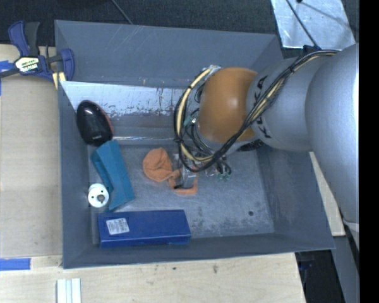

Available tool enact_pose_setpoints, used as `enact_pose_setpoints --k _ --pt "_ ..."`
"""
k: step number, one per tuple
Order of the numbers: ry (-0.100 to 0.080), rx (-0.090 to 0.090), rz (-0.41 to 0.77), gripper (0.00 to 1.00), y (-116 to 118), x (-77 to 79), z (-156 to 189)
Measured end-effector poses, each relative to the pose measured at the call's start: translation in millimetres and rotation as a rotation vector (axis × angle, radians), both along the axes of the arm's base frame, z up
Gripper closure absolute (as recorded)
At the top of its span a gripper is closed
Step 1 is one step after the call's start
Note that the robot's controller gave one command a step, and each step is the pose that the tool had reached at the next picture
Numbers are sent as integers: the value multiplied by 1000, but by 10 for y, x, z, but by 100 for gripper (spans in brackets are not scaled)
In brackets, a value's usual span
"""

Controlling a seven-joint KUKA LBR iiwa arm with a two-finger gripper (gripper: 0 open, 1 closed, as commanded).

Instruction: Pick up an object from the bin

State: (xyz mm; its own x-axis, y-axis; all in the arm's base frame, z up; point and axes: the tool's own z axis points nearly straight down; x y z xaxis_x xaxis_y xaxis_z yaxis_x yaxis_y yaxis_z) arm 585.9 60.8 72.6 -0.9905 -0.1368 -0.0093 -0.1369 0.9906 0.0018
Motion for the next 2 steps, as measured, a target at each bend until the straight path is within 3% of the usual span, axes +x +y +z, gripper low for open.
enact_pose_setpoints --k 2 --pt "3 -1 1 100 -2 -8 30"
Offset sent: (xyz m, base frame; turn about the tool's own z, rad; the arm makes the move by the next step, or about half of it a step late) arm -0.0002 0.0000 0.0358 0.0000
